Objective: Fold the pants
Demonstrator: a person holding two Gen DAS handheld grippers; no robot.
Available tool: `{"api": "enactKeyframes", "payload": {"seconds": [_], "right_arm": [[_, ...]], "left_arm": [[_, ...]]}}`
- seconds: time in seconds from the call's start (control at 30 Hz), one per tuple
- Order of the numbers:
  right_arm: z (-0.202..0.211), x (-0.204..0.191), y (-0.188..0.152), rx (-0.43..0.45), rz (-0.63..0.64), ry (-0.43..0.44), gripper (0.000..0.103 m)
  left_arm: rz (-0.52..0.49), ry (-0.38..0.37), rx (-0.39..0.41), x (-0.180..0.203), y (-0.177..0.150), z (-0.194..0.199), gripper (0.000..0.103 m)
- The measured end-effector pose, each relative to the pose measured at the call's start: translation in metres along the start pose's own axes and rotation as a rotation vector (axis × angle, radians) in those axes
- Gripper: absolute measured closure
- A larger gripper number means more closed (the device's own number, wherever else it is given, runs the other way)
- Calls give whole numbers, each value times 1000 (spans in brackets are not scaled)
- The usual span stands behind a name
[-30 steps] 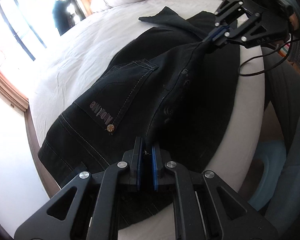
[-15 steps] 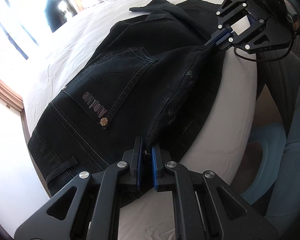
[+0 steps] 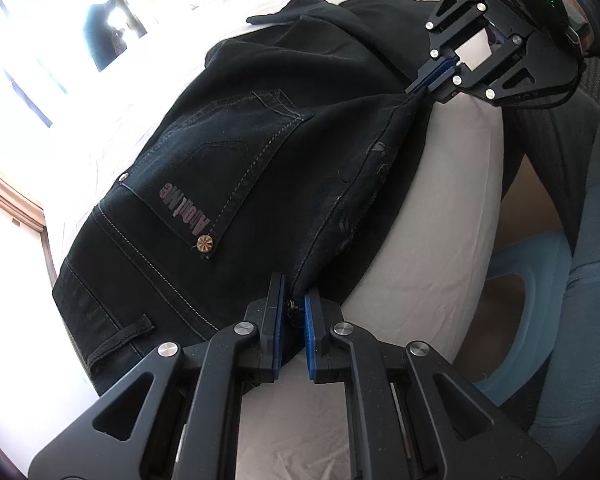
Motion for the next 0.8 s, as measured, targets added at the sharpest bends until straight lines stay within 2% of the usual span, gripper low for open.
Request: {"api": "enactKeyframes", "payload": {"seconds": [0.4, 0.6, 0.7, 0.77, 0.8], "right_arm": [[-7, 4, -2, 4, -9, -3, 97], [-14, 0, -9, 9, -1, -24, 94], [-15, -4, -9, 16, 0, -55, 94], [-15, 0, -10, 25, -27, -45, 94], [-15, 2, -10, 28, -40, -36, 93]], "left_arm": [[14, 5, 19, 1, -3, 4, 95], [35, 18, 17, 0, -4, 2, 91], [53, 8, -32, -3, -4, 9, 75], [57, 1, -37, -5, -6, 20, 14], [57, -3, -19, -6, -7, 28, 10]]}}
Point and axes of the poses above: each gripper's, at about its wrist camera, not at the fingertips, and z roughly against the way its jaws point, x to its right, y to its top, the point moved 6 cm from there along -z, roughly the way its jaws point, and after that the axes turned 15 degrees about -x, right-handed, at the moved point
